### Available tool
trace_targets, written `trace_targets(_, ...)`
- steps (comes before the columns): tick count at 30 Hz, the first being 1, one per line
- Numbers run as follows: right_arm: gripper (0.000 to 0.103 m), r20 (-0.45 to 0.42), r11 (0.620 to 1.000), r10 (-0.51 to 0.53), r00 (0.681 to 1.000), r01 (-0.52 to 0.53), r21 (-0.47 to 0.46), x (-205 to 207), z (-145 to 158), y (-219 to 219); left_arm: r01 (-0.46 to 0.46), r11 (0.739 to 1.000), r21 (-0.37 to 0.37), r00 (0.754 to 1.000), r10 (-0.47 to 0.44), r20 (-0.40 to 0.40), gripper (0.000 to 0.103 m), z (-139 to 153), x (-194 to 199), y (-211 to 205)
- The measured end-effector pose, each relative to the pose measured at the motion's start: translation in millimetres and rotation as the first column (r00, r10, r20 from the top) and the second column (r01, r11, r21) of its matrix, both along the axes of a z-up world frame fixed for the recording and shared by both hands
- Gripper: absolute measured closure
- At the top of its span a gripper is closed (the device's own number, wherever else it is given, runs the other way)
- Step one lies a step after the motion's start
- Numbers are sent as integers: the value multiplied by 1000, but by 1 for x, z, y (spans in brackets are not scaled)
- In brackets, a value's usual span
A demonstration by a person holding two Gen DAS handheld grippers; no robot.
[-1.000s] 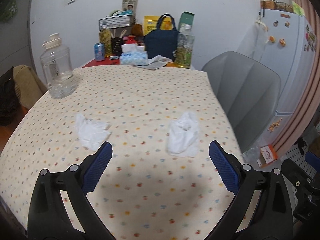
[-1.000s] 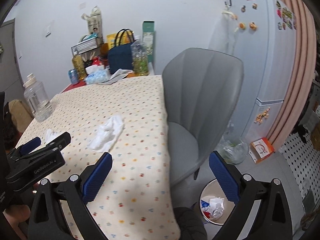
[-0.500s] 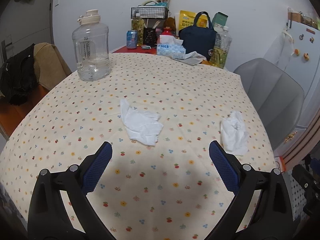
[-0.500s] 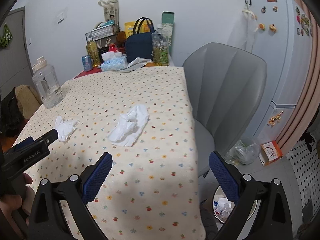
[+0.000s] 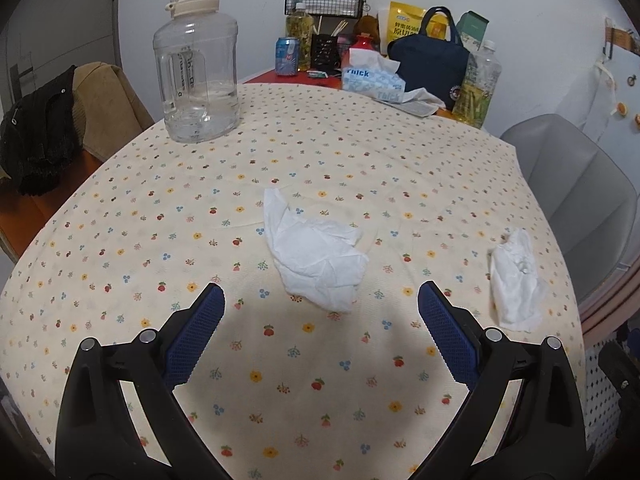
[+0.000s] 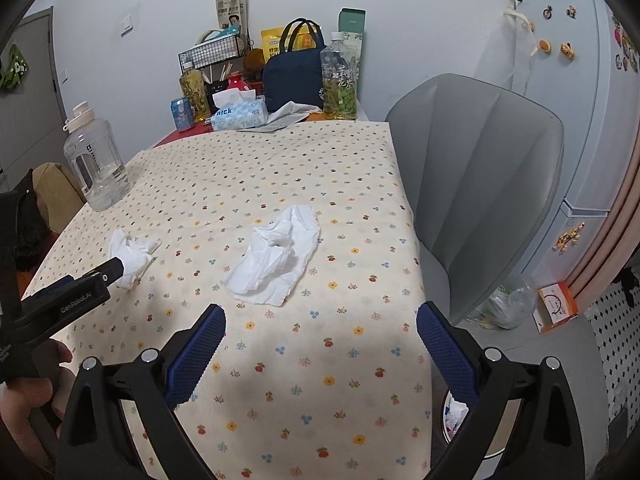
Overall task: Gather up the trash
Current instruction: 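Move both tools back to the table toward the two remaining tissues, then grasp a white tissue with the left tool while the right tool grasps another tissue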
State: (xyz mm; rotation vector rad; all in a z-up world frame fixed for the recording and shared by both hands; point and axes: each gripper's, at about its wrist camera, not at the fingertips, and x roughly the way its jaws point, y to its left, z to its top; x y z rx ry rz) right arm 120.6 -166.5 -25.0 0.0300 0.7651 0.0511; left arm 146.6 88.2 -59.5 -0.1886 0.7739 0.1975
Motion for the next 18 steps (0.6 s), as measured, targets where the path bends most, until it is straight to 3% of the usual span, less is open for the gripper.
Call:
trace_targets(8, 10, -32, 1000, 23, 999, -23, 4, 26, -12, 10, -28, 1000, -13, 999, 27, -42, 11, -14, 21, 7)
trace_targets(18, 14, -85, 998, 57, 995, -59, -18, 54, -32, 32, -50, 998, -41, 995, 46, -87, 32, -32, 36, 15)
